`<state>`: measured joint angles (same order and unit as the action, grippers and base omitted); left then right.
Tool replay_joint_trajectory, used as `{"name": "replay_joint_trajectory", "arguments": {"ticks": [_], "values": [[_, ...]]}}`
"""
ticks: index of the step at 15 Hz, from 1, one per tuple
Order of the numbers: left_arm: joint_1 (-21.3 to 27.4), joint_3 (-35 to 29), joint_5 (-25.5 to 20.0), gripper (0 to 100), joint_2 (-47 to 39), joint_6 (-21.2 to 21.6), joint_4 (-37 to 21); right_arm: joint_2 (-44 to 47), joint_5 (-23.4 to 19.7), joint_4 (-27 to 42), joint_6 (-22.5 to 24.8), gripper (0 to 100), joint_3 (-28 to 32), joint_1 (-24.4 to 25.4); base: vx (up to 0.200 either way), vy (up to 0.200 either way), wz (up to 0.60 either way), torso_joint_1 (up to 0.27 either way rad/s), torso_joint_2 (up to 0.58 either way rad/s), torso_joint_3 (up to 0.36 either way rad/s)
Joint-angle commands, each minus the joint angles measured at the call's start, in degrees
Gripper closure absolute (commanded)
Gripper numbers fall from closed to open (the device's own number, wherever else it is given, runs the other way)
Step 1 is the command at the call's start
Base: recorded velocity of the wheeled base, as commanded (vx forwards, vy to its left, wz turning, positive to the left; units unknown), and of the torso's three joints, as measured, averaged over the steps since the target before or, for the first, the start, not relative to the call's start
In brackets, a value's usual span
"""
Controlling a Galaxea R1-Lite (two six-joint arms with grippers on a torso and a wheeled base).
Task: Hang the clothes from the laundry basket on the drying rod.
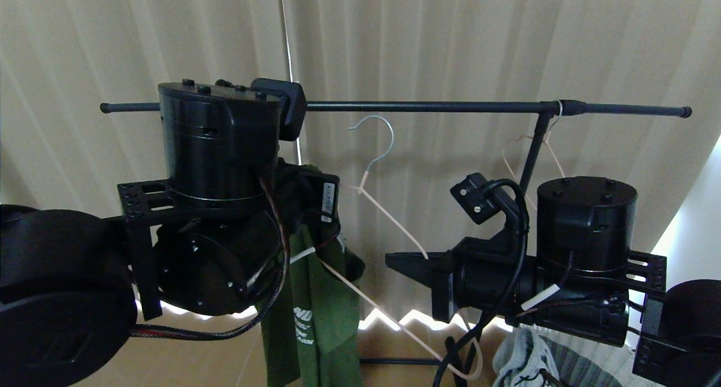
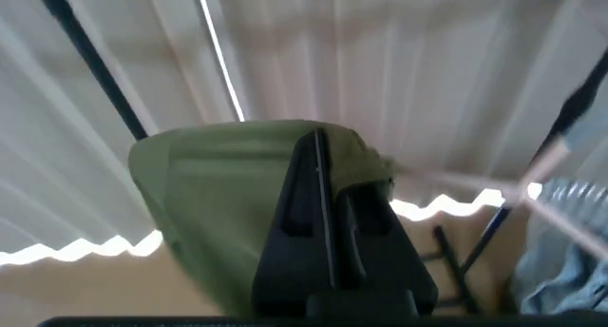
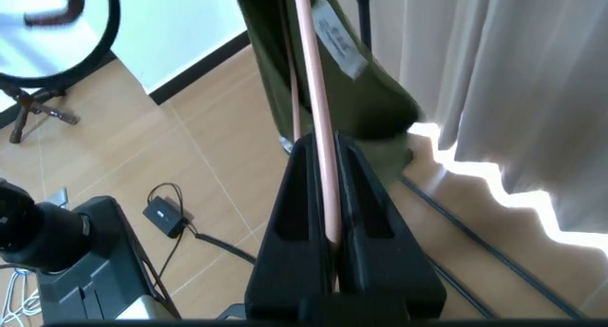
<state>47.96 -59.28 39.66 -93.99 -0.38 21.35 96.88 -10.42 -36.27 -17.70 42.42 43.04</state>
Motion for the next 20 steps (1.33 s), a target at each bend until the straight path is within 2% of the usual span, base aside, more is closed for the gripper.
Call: {"name": "replay_joint_trajectory", "arguments": {"ticks": [1,7,10,13,15,17,20], "values": [[0.73,1.63,-1.16,100,1.79,1.96,0.19,-0.11,-0.04,-0.03,0.03,100,0.12,0.02,0.0,0.0,0.0,0.0,0.0,0.0],[1.09,2.42,-10.74,100,4.34,2.66,0.28,-0.11,-0.04,-0.03,0.03,100,1.79,0.02,0.0,0.0,0.0,0.0,0.0,0.0],[1.35,3.56,-20.58,100,6.01,2.58,0.36,-0.46,0.05,-0.03,0.03,100,1.96,-0.15,0.0,0.0,0.0,0.0,0.0,0.0],[1.17,4.88,-23.84,100,6.19,2.49,1.51,-0.64,0.05,-0.03,0.21,100,2.14,-1.47,0.0,0.0,0.0,0.0,0.0,0.0],[0.82,7.08,-27.26,100,6.19,2.49,6.69,-0.99,0.05,-0.03,0.39,100,2.14,-2.26,0.0,0.0,0.0,0.0,0.0,0.0],[-0.15,9.01,-27.97,100,6.19,2.84,10.82,-1.34,0.05,-0.03,0.47,100,2.23,-2.53,0.0,0.0,0.0,0.0,0.0,0.0],[-1.55,11.38,-28.14,100,7.07,4.16,11.09,-1.34,0.14,-0.03,0.56,100,2.75,-3.05,0.0,0.0,0.0,0.0,0.0,0.0]]}}
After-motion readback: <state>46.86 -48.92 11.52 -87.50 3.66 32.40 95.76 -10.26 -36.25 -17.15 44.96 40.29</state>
